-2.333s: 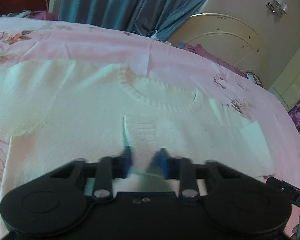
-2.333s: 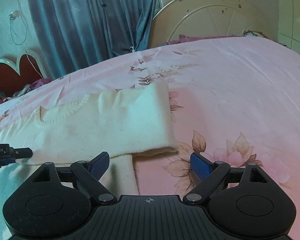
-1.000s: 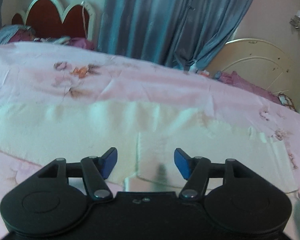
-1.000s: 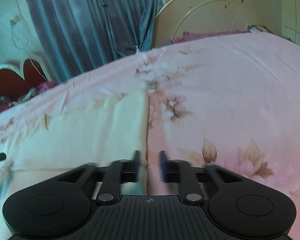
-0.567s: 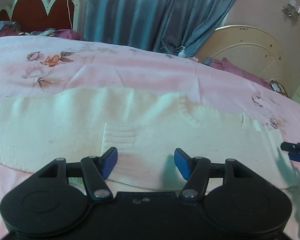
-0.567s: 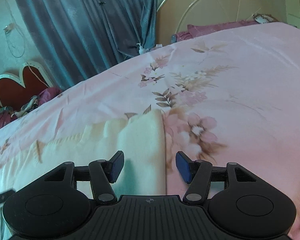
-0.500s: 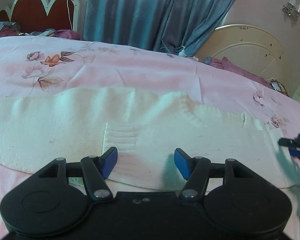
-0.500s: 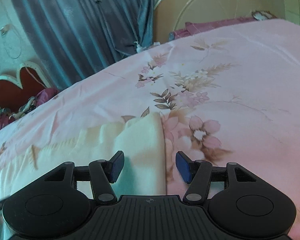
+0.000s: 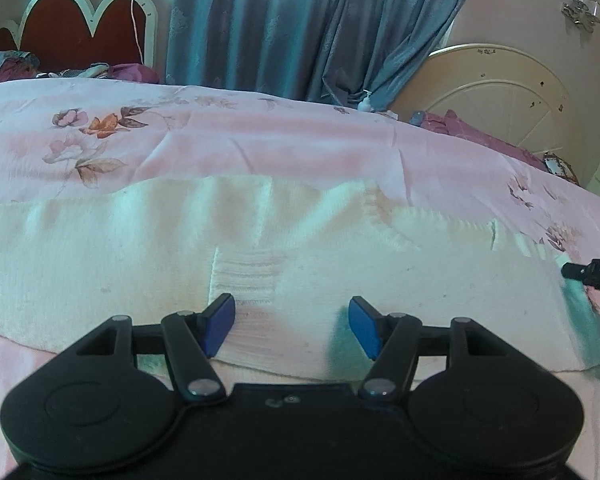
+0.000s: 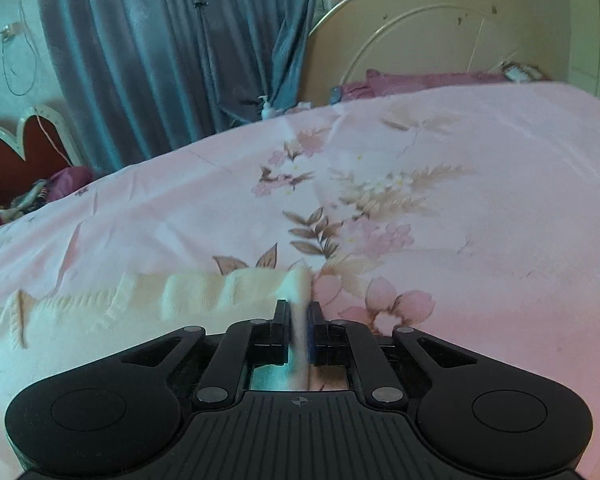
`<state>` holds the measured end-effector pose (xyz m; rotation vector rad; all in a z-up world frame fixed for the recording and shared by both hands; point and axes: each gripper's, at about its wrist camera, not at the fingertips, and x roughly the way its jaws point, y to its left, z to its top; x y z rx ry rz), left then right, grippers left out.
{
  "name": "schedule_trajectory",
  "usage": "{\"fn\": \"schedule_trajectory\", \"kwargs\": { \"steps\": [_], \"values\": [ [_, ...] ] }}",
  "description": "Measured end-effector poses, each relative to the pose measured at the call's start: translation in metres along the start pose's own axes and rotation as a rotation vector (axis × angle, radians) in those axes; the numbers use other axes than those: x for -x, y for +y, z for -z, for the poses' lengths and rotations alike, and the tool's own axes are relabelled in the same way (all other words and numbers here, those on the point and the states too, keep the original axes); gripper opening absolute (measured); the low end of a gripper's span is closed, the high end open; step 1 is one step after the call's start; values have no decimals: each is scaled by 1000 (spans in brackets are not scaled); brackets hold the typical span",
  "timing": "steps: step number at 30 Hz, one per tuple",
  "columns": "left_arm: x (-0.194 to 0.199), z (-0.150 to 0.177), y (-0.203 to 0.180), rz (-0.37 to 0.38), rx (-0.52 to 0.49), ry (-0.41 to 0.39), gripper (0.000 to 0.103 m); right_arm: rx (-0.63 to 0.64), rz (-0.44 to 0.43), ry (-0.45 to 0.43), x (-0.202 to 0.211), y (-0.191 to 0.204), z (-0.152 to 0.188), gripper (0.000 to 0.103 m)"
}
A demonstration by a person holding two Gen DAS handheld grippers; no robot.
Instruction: Fold small clothes
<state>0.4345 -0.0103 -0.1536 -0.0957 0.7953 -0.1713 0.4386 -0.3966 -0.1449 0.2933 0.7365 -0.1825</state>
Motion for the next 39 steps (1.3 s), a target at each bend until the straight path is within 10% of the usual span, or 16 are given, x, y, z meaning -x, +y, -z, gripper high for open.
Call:
{"fn": "schedule_trajectory", "kwargs": {
  "steps": [3,5,12,39],
  "values": [
    [4,-2,-1,-12,-4,-15,63,46,-6,-57,18,13,-1,22],
    [-1,-2,-1,-19,-3,3,64,68,-26,-71,24,22,1,50],
    [-6,0,-2,-67,-51,21,66,165,-42,71,7,37,24,50],
    [64,-3,48,-111,46,16,71,265,-211,107,55,146,64,50]
  ]
}}
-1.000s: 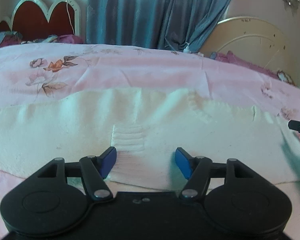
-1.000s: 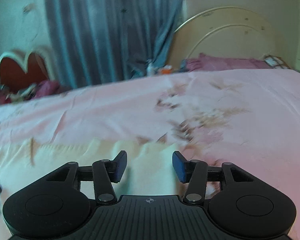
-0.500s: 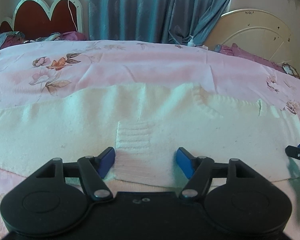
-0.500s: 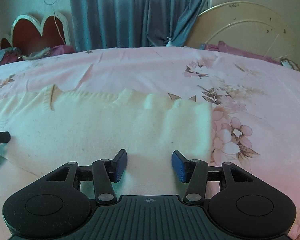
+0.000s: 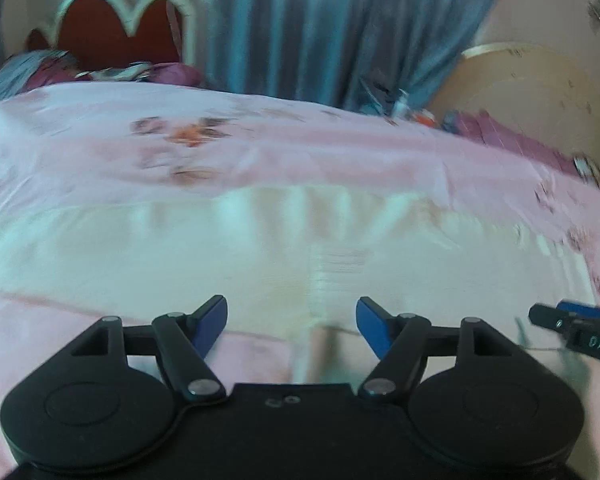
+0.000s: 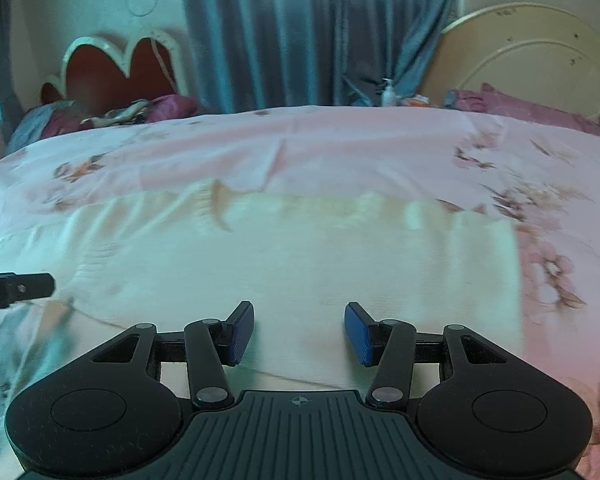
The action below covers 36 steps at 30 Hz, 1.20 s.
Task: Fold small clothes
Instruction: 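Grasp the cuff of the other sleeve with the left gripper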
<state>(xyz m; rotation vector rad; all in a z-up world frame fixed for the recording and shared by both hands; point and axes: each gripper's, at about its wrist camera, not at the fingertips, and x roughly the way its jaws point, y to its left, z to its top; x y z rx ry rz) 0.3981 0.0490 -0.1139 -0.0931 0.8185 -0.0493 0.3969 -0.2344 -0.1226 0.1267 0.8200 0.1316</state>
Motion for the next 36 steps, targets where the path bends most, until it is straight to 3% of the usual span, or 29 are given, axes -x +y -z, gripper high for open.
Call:
{"fn": "schedule_trajectory", "kwargs": {
  "steps": [6,8,13,17,20,29,30,31,34,36],
  "values": [
    [25,10,80,-87,171,-14,72,-1,-33,4,-11,33,-5,53],
    [30,12,109,-117,221,-14,73,9,-35,-6,-15,44,-6,81],
    [30,17,173,-171,357,11,73,21,-38,-15,-24,65,-6,81],
    [26,19,219,-158,497,-6,73,28,-40,-7,-31,79,-9,81],
    [18,17,240,-132,565,-38,73,43,-29,-8,-36,86,-9,81],
    [-7,4,271,-93,641,-164,69,10,23,-33,-50,87,-12,81],
    [-9,3,272,-102,638,-174,64,11,36,-38,-51,86,-12,81],
    [-11,2,272,-116,635,-185,48,15,52,-37,-54,86,-12,81],
    [-15,5,275,-146,658,-201,13,50,82,11,-69,87,-3,81],
    [-14,3,274,-148,641,-210,5,85,96,2,-72,91,-1,81]
  ]
}}
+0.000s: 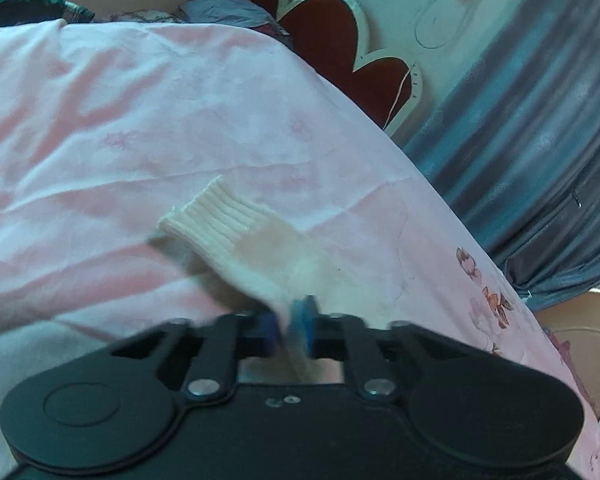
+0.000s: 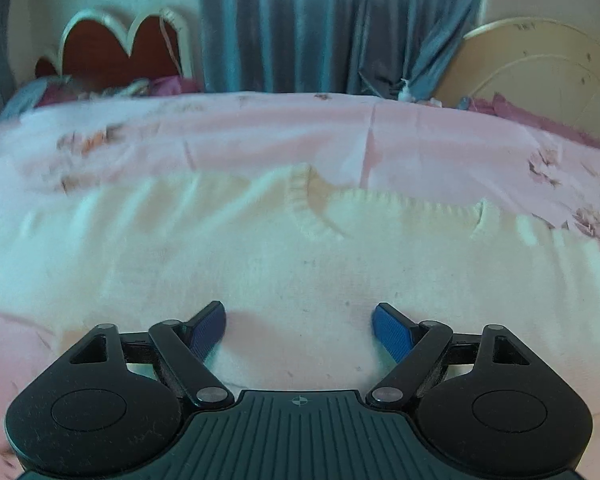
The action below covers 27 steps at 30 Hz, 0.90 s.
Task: Fold small clothes
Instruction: 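Grasp the cuff of the other sleeve with the left gripper, then fold the held sleeve across the sweater body and open the left gripper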
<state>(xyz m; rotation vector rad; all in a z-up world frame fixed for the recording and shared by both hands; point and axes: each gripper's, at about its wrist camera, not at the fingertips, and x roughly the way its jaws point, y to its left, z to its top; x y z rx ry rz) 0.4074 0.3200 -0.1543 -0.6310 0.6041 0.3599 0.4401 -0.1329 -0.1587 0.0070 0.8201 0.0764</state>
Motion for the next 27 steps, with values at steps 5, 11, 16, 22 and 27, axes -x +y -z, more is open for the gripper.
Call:
{"fn": "schedule_trajectory", "kwargs": {
  "steps": [5,11,16,22,27],
  "values": [
    [24,5,-42,125,-147,-39,3,-48,4,7,4,-8,0,81],
    [58,35,-133,355,-352,-25,4,-142,-54,-46,24,-34,0,81],
    [78,83,-206,515,-460,44,4,-209,-94,-68,45,-67,4,81],
    [85,163,-286,662,-606,166,4,-262,-72,-86,78,-115,19,81],
    [70,228,-324,681,-732,290,12,-308,-63,-68,93,-154,38,81]
  ]
}}
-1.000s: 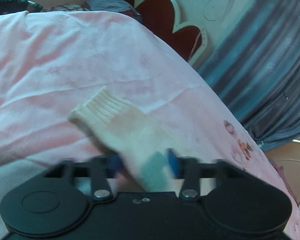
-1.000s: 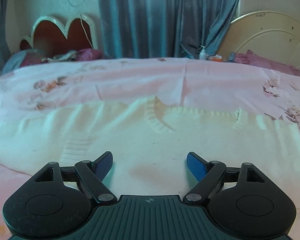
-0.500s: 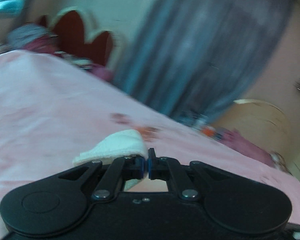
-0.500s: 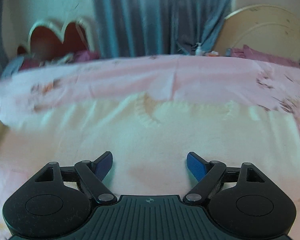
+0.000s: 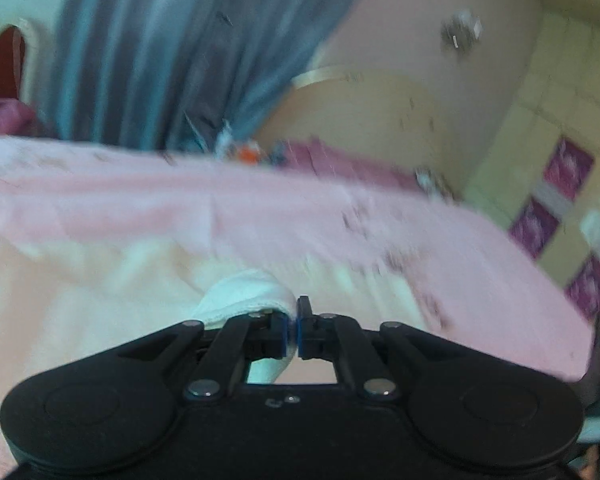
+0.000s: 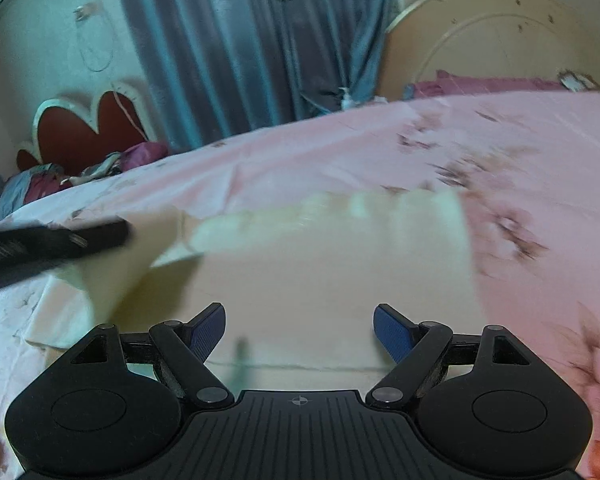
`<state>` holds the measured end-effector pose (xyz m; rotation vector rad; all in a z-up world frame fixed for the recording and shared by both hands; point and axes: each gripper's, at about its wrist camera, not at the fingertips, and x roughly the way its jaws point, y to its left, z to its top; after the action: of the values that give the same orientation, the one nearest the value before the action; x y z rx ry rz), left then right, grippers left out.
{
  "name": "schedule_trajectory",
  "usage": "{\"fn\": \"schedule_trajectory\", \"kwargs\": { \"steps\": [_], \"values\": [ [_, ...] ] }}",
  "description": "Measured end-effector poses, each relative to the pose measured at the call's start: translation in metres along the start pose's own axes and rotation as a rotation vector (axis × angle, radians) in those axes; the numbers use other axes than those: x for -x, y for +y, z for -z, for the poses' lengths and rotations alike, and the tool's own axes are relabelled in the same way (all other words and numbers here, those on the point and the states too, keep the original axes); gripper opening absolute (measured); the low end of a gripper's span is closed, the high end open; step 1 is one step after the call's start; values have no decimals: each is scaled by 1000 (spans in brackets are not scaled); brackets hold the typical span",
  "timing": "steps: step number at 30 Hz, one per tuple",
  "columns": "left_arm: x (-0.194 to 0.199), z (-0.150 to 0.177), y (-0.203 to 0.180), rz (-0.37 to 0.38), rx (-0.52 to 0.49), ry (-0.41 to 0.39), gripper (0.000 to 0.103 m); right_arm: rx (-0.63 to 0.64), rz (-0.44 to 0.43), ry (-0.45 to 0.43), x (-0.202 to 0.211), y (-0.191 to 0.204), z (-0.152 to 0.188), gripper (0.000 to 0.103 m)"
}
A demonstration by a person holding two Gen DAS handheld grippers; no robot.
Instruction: Fold small clothes
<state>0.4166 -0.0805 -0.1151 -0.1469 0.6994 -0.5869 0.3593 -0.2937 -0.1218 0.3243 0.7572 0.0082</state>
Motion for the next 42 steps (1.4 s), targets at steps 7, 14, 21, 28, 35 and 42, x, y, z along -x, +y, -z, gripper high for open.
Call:
{"fn": "schedule_trajectory", "kwargs": {
  "steps": [7,14,21,28,35,42],
  "values": [
    [0,19,1,-64,6,64,78,-12,-60,16,10,-13,5,81],
    [49,16,25,-168,30,2,82,66,-155,31,4,25,6,81],
    [81,33,64,-344,31,11,83,259,-127,54,-22,78,18,81],
    [79,46,83,-439,8,50,79,326,-85,42,-36,82,20,24],
    [62,52,97,-503,19,66,78,108,-117,-8,-22,47,-6,7],
    [58,49,99,-513,-6,19,48,-141,-54,40,-20,-23,-13,7]
  ]
}}
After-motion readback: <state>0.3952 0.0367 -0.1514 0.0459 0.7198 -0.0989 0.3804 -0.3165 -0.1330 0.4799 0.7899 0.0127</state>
